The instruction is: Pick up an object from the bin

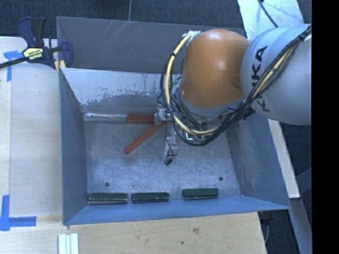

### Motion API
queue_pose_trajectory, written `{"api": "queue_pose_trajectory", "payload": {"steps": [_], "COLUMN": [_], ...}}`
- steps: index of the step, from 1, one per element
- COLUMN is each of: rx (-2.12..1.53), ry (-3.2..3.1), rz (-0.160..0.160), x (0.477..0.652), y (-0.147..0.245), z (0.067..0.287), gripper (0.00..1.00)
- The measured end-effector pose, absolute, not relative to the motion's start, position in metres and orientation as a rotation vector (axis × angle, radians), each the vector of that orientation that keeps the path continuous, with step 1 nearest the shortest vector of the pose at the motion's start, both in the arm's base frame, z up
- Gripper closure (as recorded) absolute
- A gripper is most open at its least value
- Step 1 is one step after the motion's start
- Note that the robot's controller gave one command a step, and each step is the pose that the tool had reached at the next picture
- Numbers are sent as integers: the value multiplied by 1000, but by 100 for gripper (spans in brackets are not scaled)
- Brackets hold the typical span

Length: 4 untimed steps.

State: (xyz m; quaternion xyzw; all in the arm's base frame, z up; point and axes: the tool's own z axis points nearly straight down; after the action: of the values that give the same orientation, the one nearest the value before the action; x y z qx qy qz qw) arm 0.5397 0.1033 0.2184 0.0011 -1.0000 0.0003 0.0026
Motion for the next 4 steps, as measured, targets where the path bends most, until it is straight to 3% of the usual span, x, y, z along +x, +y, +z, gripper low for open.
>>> {"api": "queue_pose_trajectory", "payload": {"steps": [1,2,3,4], "rx": [236,-248,-249,-162], "ry": [-3129,-3130,-3134,-3148], "rz": [-1,2,-2,-3], "x": [552,587,588,561], "y": [138,99,100,108], "z": [147,69,71,183], "gripper": [0,0,100,100]}}
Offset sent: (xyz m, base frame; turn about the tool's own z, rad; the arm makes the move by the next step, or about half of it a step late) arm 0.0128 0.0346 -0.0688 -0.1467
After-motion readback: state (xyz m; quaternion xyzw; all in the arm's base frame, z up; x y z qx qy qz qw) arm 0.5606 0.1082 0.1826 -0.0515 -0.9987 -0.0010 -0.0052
